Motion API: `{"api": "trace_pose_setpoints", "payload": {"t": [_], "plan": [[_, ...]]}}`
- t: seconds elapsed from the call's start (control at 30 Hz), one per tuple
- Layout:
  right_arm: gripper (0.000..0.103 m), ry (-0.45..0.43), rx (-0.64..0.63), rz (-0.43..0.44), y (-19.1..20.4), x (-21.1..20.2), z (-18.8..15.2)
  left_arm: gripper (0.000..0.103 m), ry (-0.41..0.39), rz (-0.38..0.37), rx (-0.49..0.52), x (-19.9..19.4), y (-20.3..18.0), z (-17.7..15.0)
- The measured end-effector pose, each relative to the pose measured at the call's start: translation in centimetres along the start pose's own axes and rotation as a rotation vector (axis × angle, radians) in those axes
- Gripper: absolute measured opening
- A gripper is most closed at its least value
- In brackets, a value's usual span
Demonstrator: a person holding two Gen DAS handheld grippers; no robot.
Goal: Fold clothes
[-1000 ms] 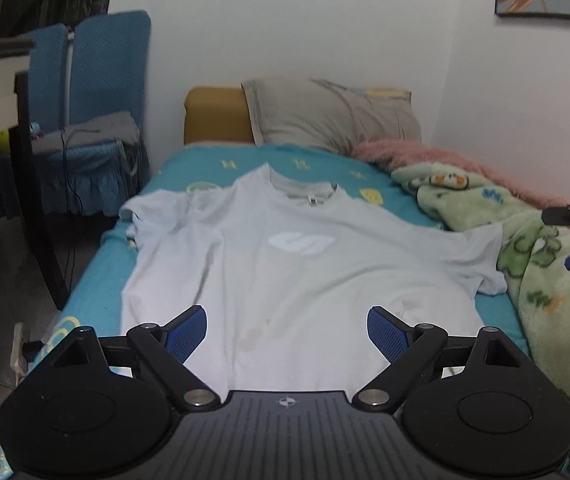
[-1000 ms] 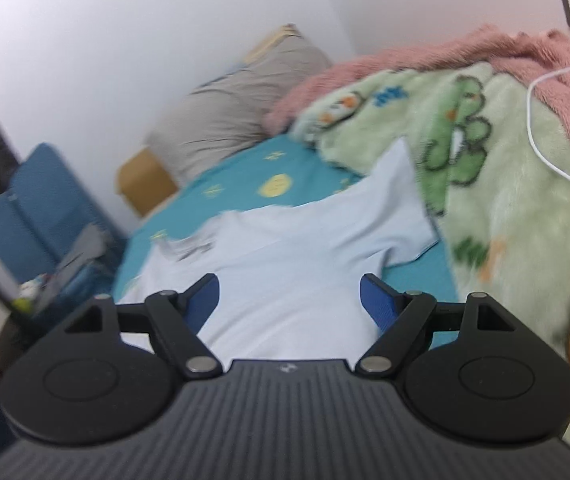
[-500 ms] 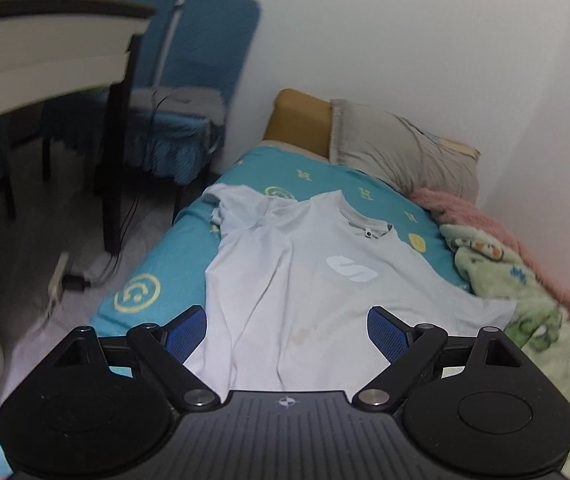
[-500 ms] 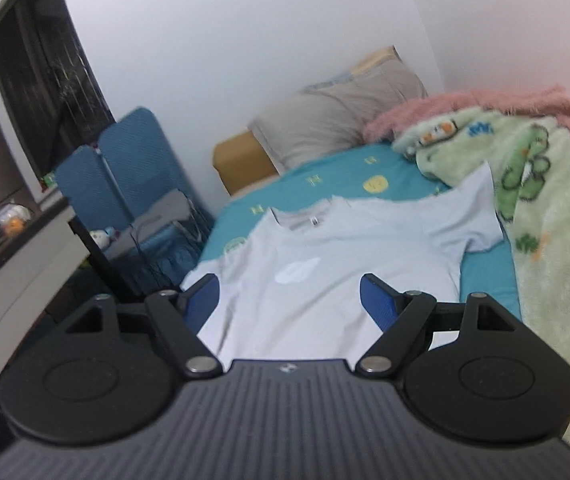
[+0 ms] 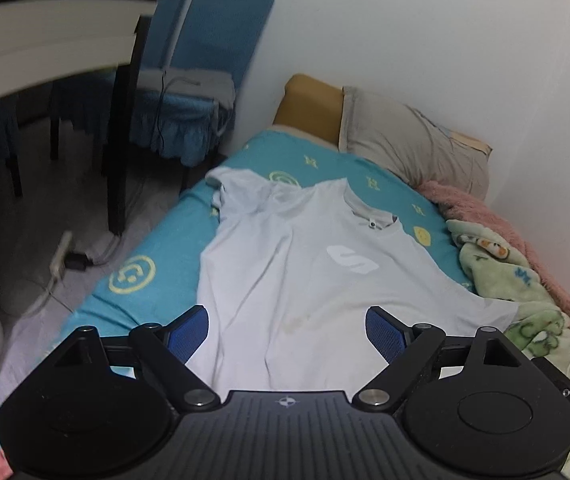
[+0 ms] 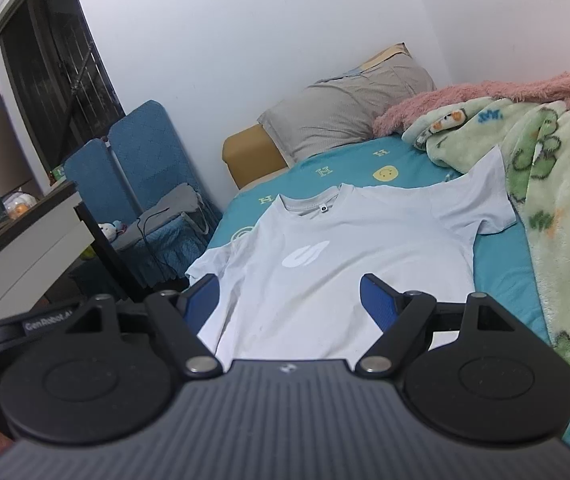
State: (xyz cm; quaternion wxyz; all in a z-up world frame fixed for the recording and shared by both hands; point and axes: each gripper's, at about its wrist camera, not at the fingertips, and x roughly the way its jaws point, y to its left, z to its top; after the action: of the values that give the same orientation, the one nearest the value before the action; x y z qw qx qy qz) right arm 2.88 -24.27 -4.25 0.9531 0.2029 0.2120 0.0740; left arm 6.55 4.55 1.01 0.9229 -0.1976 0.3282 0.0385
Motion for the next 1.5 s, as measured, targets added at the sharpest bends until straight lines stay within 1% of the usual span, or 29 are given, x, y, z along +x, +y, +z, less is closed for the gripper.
{"api": "trace_pose_setpoints", "payload": {"t": [0.07, 0.1, 0.17, 0.23, 0.37, 0.47, 0.53, 0.57, 0.63, 0.7, 0.77, 0.83, 0.87, 0.97, 1.07, 1.13, 1.2, 1.33, 1.5], "plan": [[0.079, -0.001, 0.010, 0.005, -0.4, 0.2, -0.1, 0.087, 0.012, 0.000, -0.018, 1.3, 0.4, 0.2], [0.079, -0.001, 0.013, 0.007, -0.7, 0.2, -0.2, 0.085, 0.010, 0.007, -0.018, 2.1, 0.5, 0.5], [0.079, 0.010, 0.026, 0.002, -1.4, 0.6, -0.5, 0.085, 0.001, 0.028, -0.013, 4.0, 1.1, 1.3], [0.079, 0.026, 0.042, 0.002, -2.2, 1.2, -1.0, 0.085, 0.002, 0.045, -0.034, 6.3, 2.2, 2.5], [0.080, 0.073, 0.103, -0.001, -4.0, 3.0, -1.7, 0.079, 0.028, 0.067, -0.165, 11.5, 5.9, 5.0], [0.080, 0.120, 0.143, 0.000, -4.8, 5.1, -2.4, 0.078, 0.012, 0.076, -0.281, 15.4, 9.0, 7.0], [0.080, 0.151, 0.146, -0.010, -5.1, 6.7, -2.9, 0.070, 0.003, 0.072, -0.352, 18.1, 10.9, 8.2], [0.080, 0.161, 0.149, -0.011, -5.3, 7.5, -3.0, 0.068, 0.000, 0.069, -0.388, 19.5, 11.8, 8.7], [0.080, 0.170, 0.149, -0.012, -5.6, 9.0, -3.3, 0.057, 0.000, 0.051, -0.447, 22.2, 13.4, 9.6], [0.080, 0.173, 0.132, -0.021, -5.9, 10.6, -3.4, 0.052, -0.003, 0.047, -0.471, 24.8, 14.4, 10.4], [0.080, 0.179, 0.114, -0.032, -6.1, 12.1, -3.6, 0.050, -0.016, 0.047, -0.486, 27.2, 15.0, 11.0], [0.080, 0.189, 0.082, -0.046, -6.3, 13.5, -3.8, 0.041, -0.018, 0.025, -0.517, 29.3, 15.4, 11.4], [0.080, 0.194, 0.066, -0.053, -6.4, 14.2, -3.9, 0.040, -0.024, 0.008, -0.535, 30.1, 15.5, 11.5], [0.080, 0.216, 0.035, -0.063, -6.7, 16.0, -4.4, 0.035, -0.021, -0.006, -0.537, 32.1, 15.2, 11.5], [0.080, 0.241, 0.059, -0.055, -7.2, 16.7, -4.8, 0.025, 0.003, -0.007, -0.526, 33.9, 14.7, 11.5], [0.080, 0.244, 0.068, -0.056, -7.4, 16.7, -5.0, 0.014, 0.004, -0.013, -0.540, 34.7, 14.6, 11.4], [0.080, 0.243, 0.070, -0.065, -7.5, 16.7, -5.0, 0.009, -0.008, -0.017, -0.548, 34.6, 14.8, 11.5], [0.080, 0.218, 0.016, -0.079, -6.9, 16.3, -4.8, 0.006, -0.039, -0.025, -0.566, 33.8, 15.3, 11.8], [0.080, 0.227, 0.005, -0.073, -6.6, 16.3, -5.0, 0.006, -0.077, -0.036, -0.589, 32.8, 15.9, 12.2]]}}
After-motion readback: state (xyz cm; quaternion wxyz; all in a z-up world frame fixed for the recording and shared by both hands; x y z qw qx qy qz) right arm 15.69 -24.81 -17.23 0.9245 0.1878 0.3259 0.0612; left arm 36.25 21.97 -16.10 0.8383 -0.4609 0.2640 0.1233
